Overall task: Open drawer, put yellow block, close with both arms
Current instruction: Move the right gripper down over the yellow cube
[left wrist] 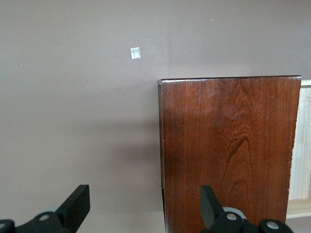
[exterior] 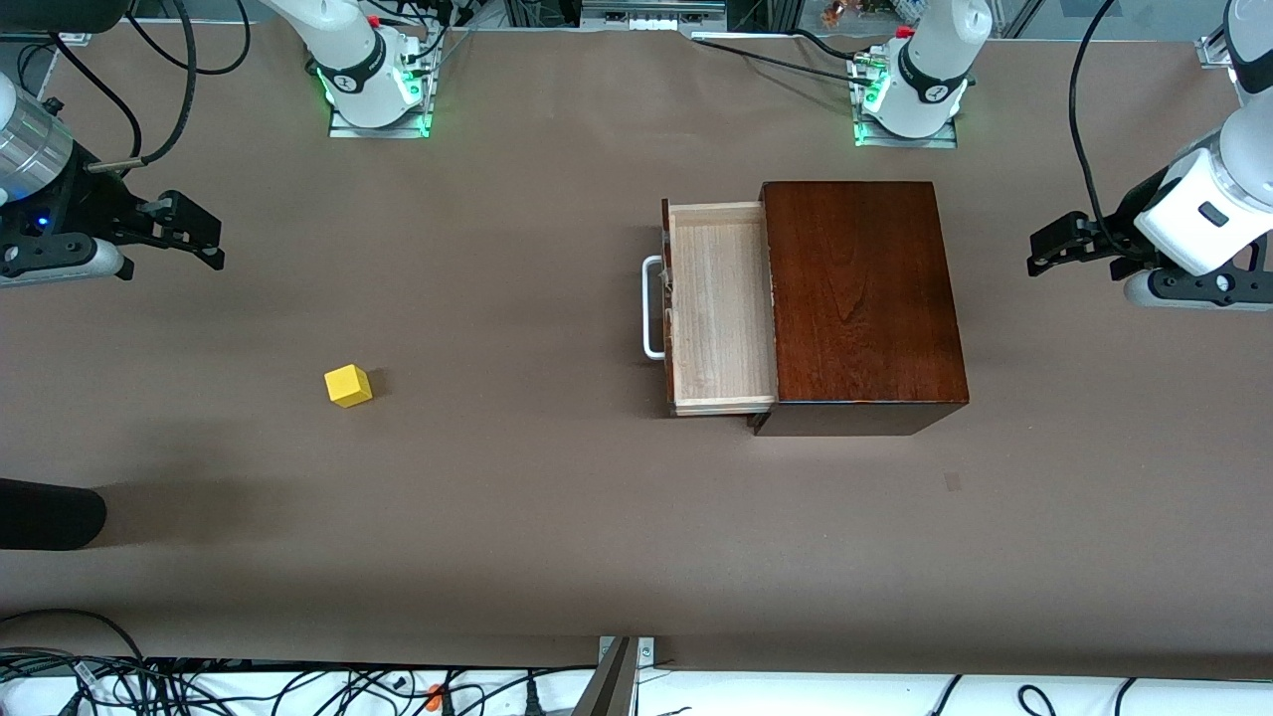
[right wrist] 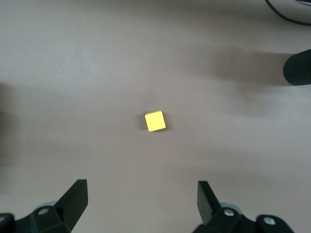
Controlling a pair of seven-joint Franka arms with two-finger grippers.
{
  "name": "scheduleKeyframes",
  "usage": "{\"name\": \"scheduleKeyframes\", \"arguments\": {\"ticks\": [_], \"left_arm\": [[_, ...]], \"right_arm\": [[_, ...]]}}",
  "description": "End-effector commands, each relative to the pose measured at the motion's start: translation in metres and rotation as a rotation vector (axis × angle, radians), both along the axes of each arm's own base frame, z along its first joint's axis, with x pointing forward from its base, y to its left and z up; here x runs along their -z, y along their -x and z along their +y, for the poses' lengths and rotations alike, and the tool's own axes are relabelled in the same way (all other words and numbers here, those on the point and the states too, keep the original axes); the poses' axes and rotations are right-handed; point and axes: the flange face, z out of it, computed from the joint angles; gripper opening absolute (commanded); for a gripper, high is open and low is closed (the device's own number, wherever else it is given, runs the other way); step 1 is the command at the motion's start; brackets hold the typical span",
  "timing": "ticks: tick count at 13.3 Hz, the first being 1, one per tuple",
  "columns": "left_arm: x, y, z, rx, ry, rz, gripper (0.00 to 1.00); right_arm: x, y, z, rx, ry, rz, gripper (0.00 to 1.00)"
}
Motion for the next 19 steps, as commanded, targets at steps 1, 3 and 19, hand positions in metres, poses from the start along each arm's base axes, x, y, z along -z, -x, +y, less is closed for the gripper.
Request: {"name": "scheduleKeyframes", "arguments": {"ticks": [1, 3, 19], "left_arm": [[-0.005, -0.005, 0.005, 0.018, -0.001, 0.002, 1.0], [-0.014, -0.006, 0.003, 0.021, 0.0, -0.018, 1.0], [-0.019, -0.014, 0.0, 0.042, -0.084, -0.04, 1.0]], "right_arm": [[-0.006, -0.002, 0.003, -0.003, -0.005, -0.008, 1.0], [-0.004, -0.004, 0.0, 0.0, -0.006, -0.005, 1.0], [0.072, -0.037, -0.013, 0.018, 0.034, 0.107, 1.0]]}}
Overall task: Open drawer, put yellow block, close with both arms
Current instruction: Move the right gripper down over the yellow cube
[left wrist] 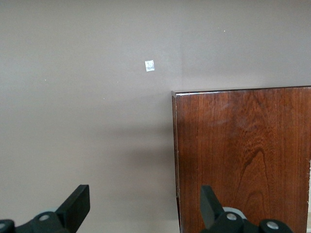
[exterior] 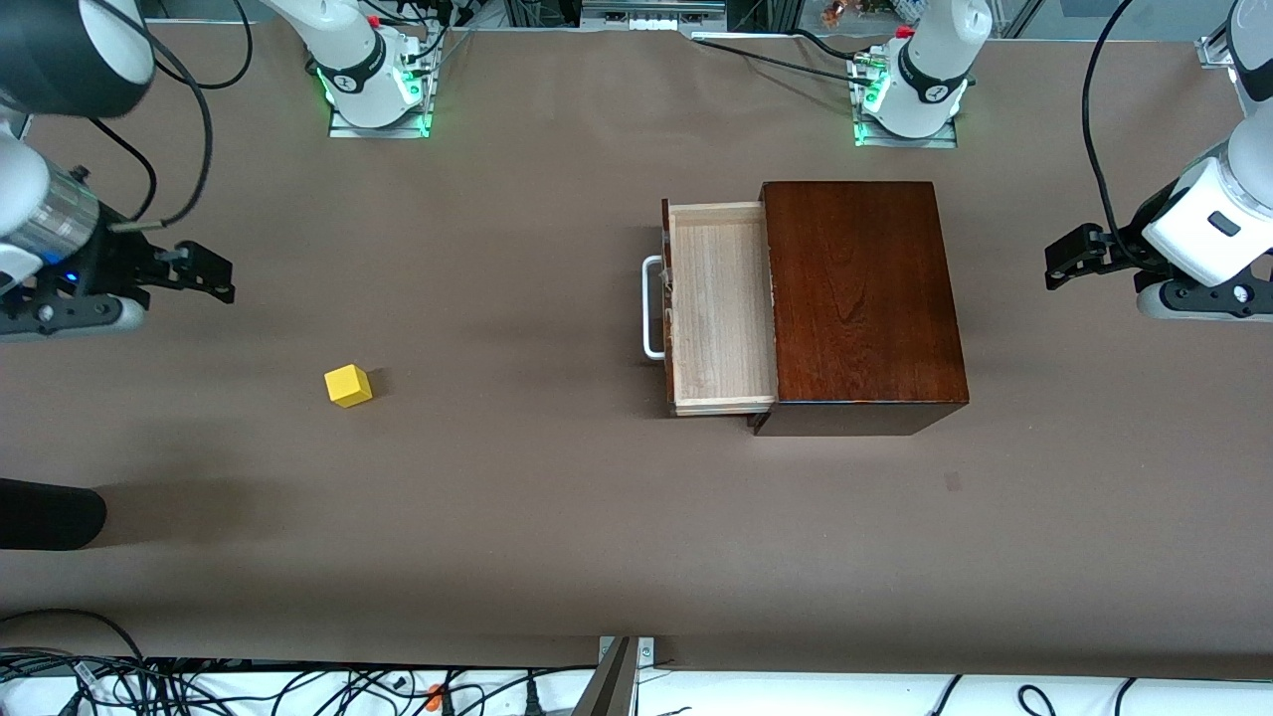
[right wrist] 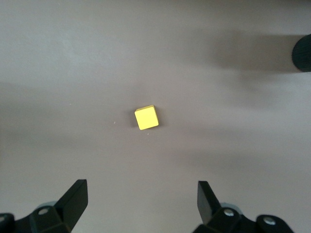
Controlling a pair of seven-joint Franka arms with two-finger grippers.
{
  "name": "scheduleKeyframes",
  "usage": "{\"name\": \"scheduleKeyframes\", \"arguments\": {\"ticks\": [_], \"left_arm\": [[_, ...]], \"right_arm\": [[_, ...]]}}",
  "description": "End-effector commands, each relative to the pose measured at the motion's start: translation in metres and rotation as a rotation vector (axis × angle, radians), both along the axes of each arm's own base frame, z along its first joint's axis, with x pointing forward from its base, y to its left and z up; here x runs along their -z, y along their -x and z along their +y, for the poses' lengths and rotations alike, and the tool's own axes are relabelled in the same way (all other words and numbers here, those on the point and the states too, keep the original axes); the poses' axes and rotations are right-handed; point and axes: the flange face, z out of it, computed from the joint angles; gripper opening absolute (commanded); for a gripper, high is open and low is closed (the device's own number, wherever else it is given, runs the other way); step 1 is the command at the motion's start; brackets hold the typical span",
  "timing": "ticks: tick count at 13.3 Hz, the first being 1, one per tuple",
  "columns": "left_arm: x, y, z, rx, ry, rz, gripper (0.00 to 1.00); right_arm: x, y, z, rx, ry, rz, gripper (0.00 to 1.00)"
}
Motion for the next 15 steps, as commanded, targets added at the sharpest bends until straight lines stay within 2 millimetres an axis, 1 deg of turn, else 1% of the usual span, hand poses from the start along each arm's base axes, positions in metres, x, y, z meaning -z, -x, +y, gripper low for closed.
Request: {"name": "scheduleKeyframes", "arguments": {"ticks": [1, 2, 3, 4, 5, 7, 9, 11, 15], "left_arm": [[-0.007, -0.001, 0.0, 0.015, -0.016, -0.005, 1.0], [-0.007, -0.001, -0.001, 0.015, -0.012, -0.005, 1.0], [-0.007, -0.001, 0.0, 0.012, -0.013, -0.005, 1.0], [-0.007, -0.001, 0.0, 0.012, -0.013, -0.005, 1.0], [-0.007, -0.001, 0.001, 0.01, -0.011, -0.003, 1.0], [-0.007, -0.002, 0.002, 0.006, -0.01, -0.005, 1.0], [-0.007, -0.001, 0.003, 0.004, -0.01, -0.002, 1.0], [-0.007, -0.001, 0.004, 0.003, -0.01, -0.001, 1.0], [-0.008, -0.001, 0.002, 0.004, -0.008, -0.003, 1.0]], "right_arm": [[0.019, -0.009, 0.001, -0.017, 0.014, 0.038, 1.0], [0.04, -0.015, 0.004, -0.021, 0.017, 0.073, 1.0], [0.045, -0.016, 0.008, -0.026, 0.009, 0.084, 1.0], [0.047, -0.015, 0.015, -0.047, 0.009, 0.089, 1.0], [0.054, -0.015, 0.016, -0.074, 0.006, 0.102, 1.0], [0.077, -0.019, 0.01, -0.15, -0.016, 0.098, 1.0], [0.113, -0.019, 0.007, -0.157, -0.025, 0.075, 1.0], [0.143, -0.016, 0.006, -0.155, -0.025, 0.047, 1.0], [0.209, -0.014, 0.006, -0.155, -0.019, 0.078, 1.0]]}}
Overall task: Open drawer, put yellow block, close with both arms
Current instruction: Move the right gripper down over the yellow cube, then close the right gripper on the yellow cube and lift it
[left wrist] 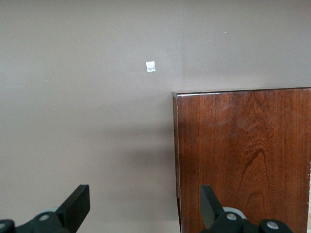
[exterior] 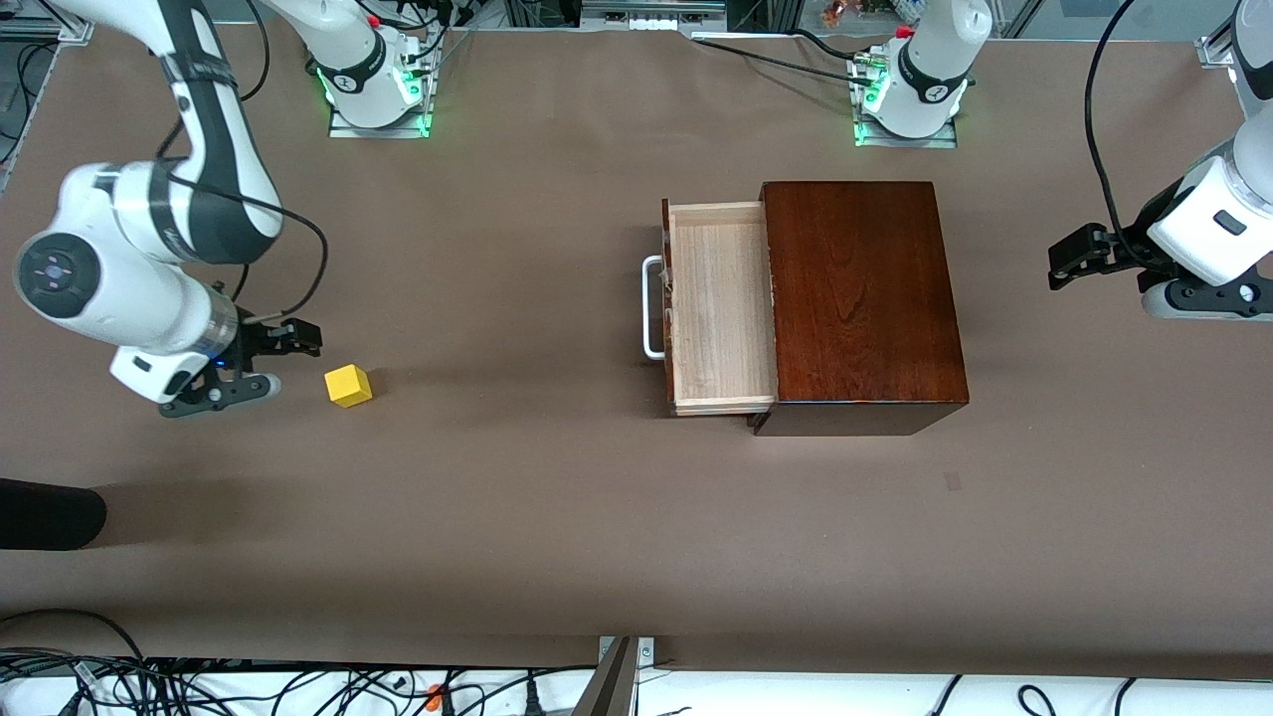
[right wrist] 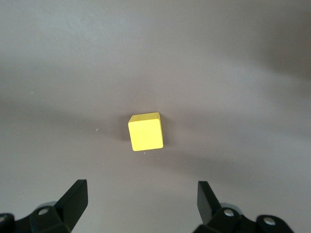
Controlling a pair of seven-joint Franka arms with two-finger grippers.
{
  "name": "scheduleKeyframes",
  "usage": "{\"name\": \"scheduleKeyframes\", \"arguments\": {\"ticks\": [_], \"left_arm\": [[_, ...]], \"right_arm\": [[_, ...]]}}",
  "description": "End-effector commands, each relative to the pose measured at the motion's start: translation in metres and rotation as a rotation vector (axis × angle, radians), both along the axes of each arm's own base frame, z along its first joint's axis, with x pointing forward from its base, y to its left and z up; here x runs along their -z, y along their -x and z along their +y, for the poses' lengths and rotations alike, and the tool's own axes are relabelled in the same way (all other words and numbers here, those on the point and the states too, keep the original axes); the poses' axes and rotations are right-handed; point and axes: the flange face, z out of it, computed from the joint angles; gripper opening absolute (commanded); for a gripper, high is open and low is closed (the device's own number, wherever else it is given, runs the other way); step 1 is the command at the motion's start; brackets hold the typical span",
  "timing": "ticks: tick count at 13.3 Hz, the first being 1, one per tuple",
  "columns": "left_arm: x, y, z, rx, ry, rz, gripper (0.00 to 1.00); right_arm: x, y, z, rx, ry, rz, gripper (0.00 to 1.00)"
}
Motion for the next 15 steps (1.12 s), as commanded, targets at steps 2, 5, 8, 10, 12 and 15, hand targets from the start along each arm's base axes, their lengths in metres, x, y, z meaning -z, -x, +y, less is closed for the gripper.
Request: {"name": "scheduleKeyframes", "arguments": {"ticks": [2, 5, 8, 10, 12, 15], "left_arm": [[-0.007, -0.001, 0.001, 0.006, -0.008, 0.0, 1.0], [-0.007, -0.001, 0.001, 0.006, -0.008, 0.0, 1.0], [-0.007, -0.001, 0.001, 0.006, -0.008, 0.0, 1.0], [-0.008, 0.0, 0.001, 0.006, -0.008, -0.002, 1.0], [-0.008, 0.0, 0.001, 0.006, -0.008, -0.003, 1.0], [-0.01, 0.001, -0.001, 0.009, -0.008, -0.005, 1.0]], "right_arm": [[0.05, 0.0, 0.0, -0.022, -0.013, 0.026, 1.0], [0.074, -0.002, 0.001, -0.041, -0.011, 0.026, 1.0], [0.107, 0.003, 0.0, -0.042, -0.008, 0.006, 1.0], [0.13, 0.015, -0.002, -0.04, -0.007, -0.002, 1.0], [0.147, 0.022, -0.004, -0.038, -0.005, -0.012, 1.0], [0.156, 0.022, -0.004, -0.039, -0.004, -0.013, 1.0]]}}
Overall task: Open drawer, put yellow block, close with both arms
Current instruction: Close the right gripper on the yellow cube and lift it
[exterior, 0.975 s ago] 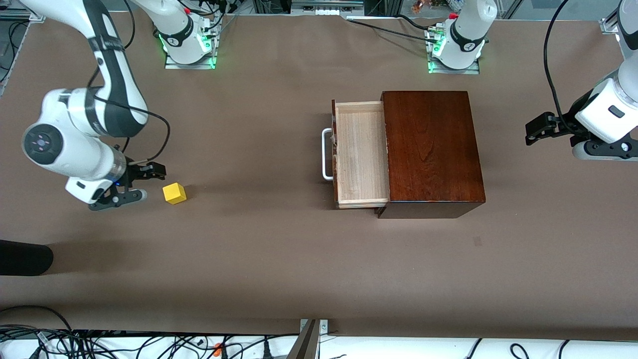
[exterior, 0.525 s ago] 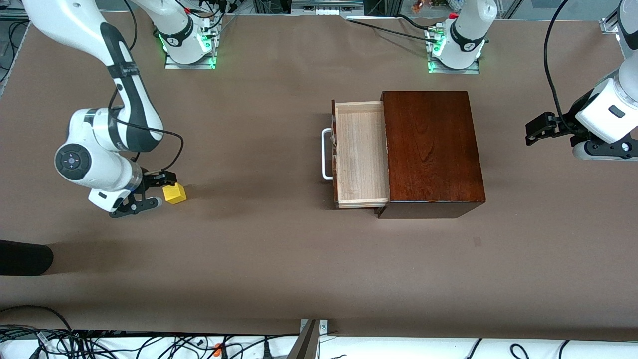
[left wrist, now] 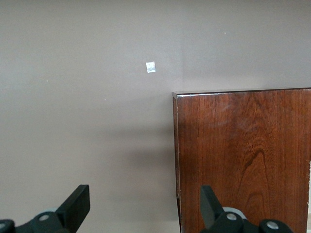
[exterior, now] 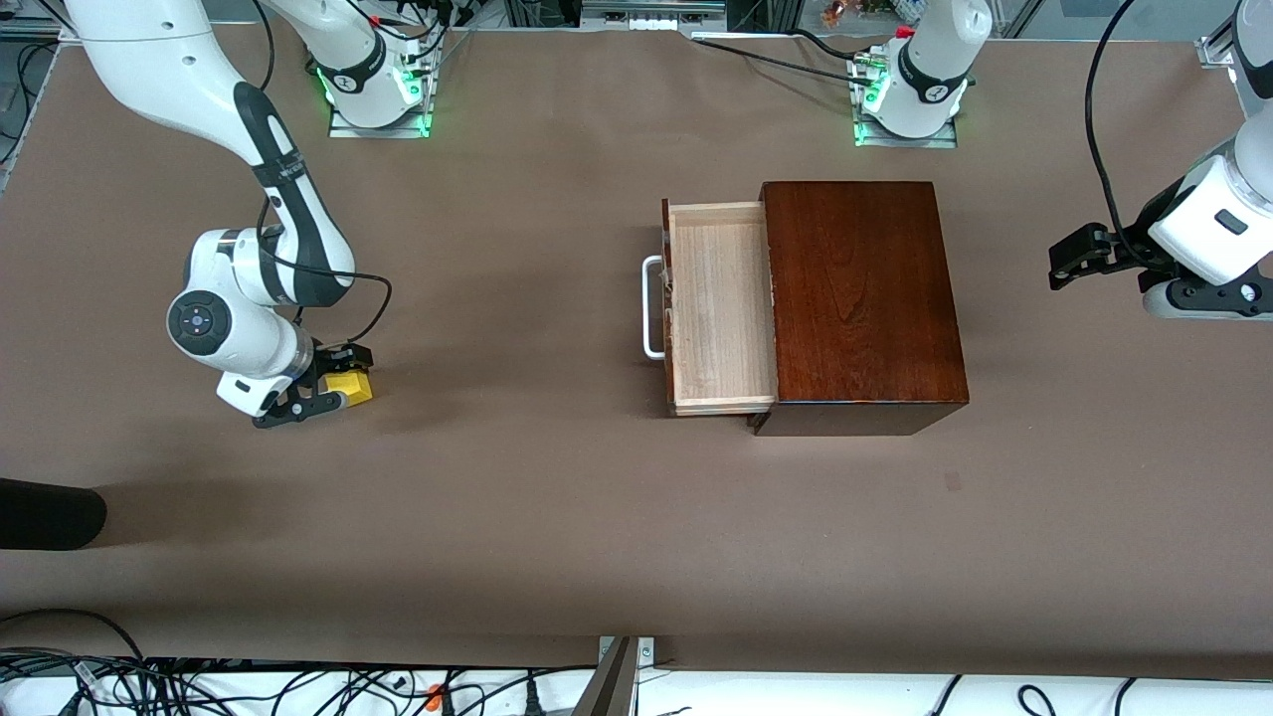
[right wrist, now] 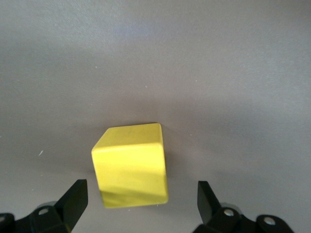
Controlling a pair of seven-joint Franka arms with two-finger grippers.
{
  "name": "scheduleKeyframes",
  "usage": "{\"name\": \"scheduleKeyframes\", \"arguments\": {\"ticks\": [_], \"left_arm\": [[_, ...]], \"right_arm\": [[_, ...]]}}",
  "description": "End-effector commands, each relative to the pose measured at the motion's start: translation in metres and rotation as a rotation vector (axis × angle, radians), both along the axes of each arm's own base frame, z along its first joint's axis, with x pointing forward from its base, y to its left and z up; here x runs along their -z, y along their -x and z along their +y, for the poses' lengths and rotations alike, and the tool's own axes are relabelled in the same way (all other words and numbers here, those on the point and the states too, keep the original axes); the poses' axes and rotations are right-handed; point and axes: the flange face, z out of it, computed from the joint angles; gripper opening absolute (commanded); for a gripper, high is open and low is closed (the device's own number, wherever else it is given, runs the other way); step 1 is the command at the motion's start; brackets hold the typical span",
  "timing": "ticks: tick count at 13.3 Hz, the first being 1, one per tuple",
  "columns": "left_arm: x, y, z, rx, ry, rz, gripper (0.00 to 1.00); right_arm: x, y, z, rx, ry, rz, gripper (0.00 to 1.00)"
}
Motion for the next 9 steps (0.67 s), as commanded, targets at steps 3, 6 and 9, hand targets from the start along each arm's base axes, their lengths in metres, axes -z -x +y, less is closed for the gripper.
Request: {"name": "scheduleKeyframes", "arguments": {"ticks": [3, 6, 9], "left_arm": [[-0.0103, 0.0015, -0.0024, 0.012, -0.007, -0.005, 1.0], [-0.0111, 0.0012, -0.0024, 0.011, -0.007, -0.008, 1.0], [-0.0119, 0.0019, -0.0041, 0.014, -0.007, -0.008, 1.0]], "right_arm": [[0.0048, 0.0017, -0.0006, 0.009, -0.029, -0.008, 0.94], [0.0081, 0.0015, -0.0006, 0.01, -0.029, -0.005, 0.86], [0.0081, 0.0006, -0.0005, 0.011, -0.03, -0.01, 0.63]]}}
